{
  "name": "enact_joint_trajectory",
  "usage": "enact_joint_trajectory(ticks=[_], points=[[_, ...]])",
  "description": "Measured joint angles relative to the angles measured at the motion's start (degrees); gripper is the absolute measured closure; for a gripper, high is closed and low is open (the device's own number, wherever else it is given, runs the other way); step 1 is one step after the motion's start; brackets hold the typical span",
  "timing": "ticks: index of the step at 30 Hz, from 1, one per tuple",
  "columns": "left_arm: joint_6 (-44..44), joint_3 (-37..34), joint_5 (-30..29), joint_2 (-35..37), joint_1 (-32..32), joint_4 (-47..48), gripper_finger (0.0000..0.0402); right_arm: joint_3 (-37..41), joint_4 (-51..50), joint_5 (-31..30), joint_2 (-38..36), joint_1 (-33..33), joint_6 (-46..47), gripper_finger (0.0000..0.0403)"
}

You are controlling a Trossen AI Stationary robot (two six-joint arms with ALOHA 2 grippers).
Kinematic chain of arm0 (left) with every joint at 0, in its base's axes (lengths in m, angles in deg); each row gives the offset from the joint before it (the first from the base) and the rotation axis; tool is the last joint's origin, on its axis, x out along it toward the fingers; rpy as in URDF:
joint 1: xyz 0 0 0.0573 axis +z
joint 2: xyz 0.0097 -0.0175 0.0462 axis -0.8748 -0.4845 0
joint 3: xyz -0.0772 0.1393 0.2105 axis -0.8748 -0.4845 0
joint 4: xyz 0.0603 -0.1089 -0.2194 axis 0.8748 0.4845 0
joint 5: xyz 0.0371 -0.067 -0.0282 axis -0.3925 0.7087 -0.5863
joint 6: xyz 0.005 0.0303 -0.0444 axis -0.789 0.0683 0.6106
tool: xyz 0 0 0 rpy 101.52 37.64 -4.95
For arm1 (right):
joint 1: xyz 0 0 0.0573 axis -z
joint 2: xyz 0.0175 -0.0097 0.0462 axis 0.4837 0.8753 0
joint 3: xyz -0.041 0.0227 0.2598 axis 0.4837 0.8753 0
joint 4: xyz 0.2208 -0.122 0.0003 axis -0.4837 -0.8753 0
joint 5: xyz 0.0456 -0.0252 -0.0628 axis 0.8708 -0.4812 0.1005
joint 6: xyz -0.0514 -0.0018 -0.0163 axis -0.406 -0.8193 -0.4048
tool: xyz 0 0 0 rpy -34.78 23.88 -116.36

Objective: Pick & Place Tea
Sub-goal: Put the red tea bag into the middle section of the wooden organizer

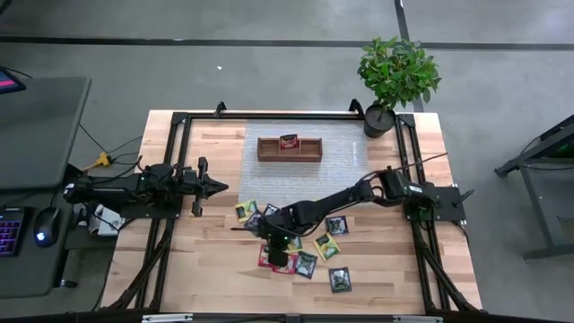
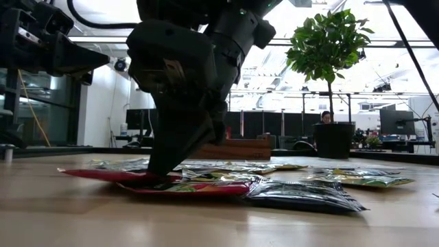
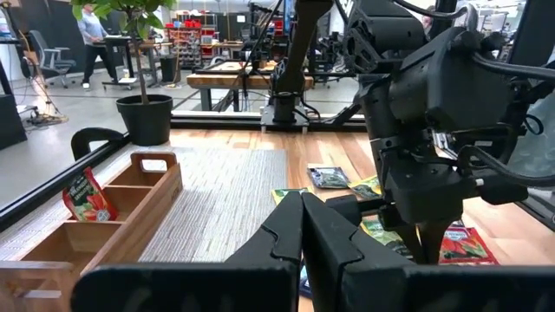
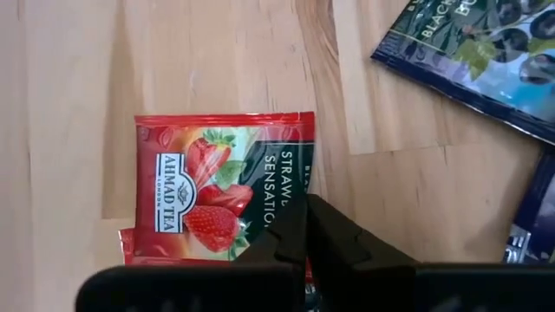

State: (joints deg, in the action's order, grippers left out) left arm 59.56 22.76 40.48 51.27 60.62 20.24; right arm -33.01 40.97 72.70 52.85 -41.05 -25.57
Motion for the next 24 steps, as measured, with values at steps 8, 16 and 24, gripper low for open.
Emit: enact_joint_trajectory(ticks=[8, 16, 24], points=[[0.0, 0.0, 0.0, 0.0, 0.0, 0.0, 0.0401, 0.2, -2.8, -4.3, -4.4, 0.2, -0.3, 0.0402], [0.0, 0.0, 0.0, 0.0, 0.0, 0.0, 0.0401, 0.1, -3.5, -5.6, -9.3, 0.1, -0.3, 0.0403], [0.0, 0.0, 0.0, 0.0, 0.0, 0.0, 0.0401, -0.1, -7.3, -10.7, -13.6, 1.6, -1.0, 0.0403]])
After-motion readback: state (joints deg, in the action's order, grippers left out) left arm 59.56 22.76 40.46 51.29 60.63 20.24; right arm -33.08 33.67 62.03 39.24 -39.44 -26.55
